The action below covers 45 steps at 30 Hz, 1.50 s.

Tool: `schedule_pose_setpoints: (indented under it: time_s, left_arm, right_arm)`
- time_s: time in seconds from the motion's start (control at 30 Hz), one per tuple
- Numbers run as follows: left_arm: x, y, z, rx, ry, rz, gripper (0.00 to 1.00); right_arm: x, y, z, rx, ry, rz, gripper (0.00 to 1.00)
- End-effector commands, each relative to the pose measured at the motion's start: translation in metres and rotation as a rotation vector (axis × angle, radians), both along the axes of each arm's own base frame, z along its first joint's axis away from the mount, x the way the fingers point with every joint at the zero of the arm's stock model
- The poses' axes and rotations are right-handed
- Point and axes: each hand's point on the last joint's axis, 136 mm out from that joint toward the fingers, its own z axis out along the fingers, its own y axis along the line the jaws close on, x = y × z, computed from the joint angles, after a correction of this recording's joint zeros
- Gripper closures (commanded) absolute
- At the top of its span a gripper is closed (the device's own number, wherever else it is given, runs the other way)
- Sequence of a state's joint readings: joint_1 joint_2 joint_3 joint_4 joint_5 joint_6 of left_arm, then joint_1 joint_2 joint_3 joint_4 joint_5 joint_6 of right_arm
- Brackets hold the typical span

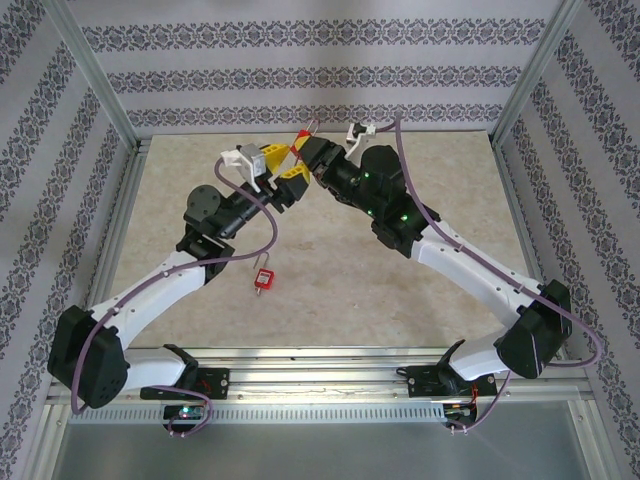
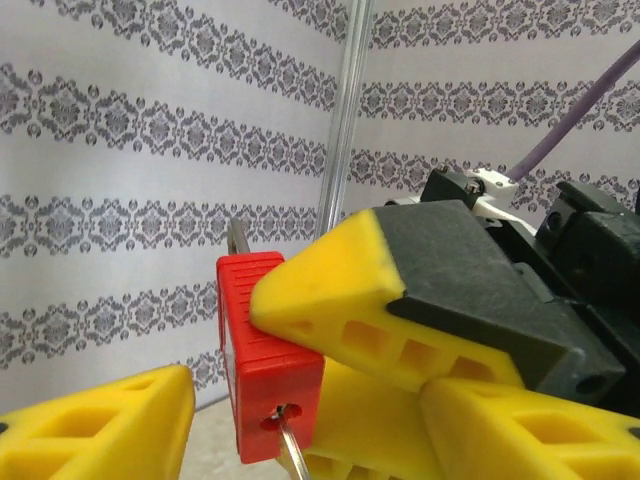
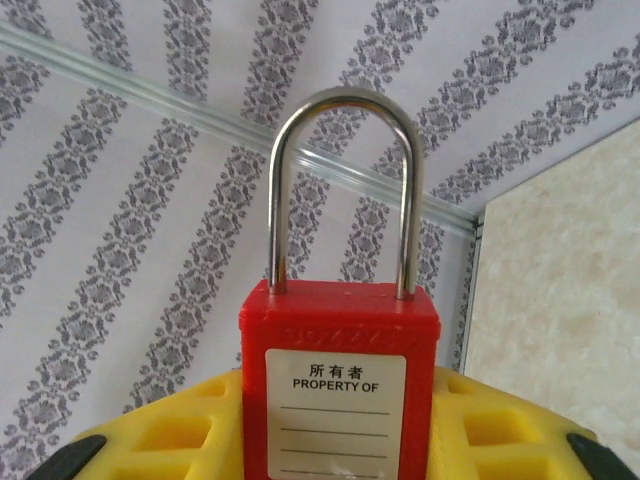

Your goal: Unlock with the key

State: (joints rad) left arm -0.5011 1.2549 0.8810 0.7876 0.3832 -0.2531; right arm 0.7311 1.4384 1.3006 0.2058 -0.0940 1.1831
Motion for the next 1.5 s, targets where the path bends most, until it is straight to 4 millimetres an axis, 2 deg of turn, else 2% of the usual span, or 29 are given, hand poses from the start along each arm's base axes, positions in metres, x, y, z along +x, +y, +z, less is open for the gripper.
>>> schedule_pose_setpoints:
  time_s: [0.0, 0.1, 0.37, 0.67, 0.77, 0.83, 0.97, 1.0, 1.07, 1.13, 1.3, 1.47]
  left_arm:
    - [-0.056, -0.017, 0.037, -0.057, -0.138, -0.239, 0.28]
    - [-0.063, -0.012, 0.033, -0.047, -0.115, -0.259, 0.21]
    - [-0.065, 0.009, 0.017, -0.051, -0.087, -0.188, 0.21]
    - [-0.058, 0.040, -0.020, 0.031, 0.051, 0.010, 0.17]
    - [-0.063, 0.060, -0.040, 0.071, 0.181, 0.099, 0.12]
    - [-0.074, 0.071, -0.054, 0.107, 0.270, 0.127, 0.11]
    - [-0.103, 0.101, -0.094, 0.185, 0.501, 0.207, 0.08]
    - [-0.111, 0.107, -0.100, 0.185, 0.536, 0.218, 0.07]
    - [-0.123, 0.112, -0.111, 0.187, 0.605, 0.213, 0.07]
    - [-0.132, 0.115, -0.127, 0.226, 0.723, 0.217, 0.07]
    - [-0.158, 0.122, -0.194, 0.333, 1.097, 0.253, 0.11]
    - [-0.178, 0.130, -0.231, 0.411, 1.206, 0.341, 0.13]
  right_arm:
    - [-0.076, 0.071, -0.102, -0.192, 0.225, 0.397, 1.00]
    - [-0.073, 0.068, -0.103, -0.192, 0.228, 0.391, 1.00]
    - [-0.068, 0.067, -0.110, -0.189, 0.244, 0.377, 1.00]
    - [-0.053, 0.034, -0.157, -0.353, 0.284, 0.275, 1.00]
    - [-0.051, 0.009, -0.177, -0.494, 0.286, 0.223, 1.00]
    - [-0.053, -0.014, -0.197, -0.640, 0.301, 0.208, 1.00]
    - [-0.067, -0.080, -0.267, -1.092, 0.425, 0.197, 1.00]
    - [-0.069, -0.096, -0.285, -1.177, 0.472, 0.199, 1.00]
    - [-0.077, -0.113, -0.316, -1.250, 0.559, 0.228, 1.00]
    - [-0.080, -0.126, -0.333, -1.314, 0.602, 0.223, 1.00]
    - [-0.087, -0.133, -0.360, -1.351, 0.689, 0.256, 1.00]
    - [-0.093, -0.136, -0.376, -1.330, 0.734, 0.272, 1.00]
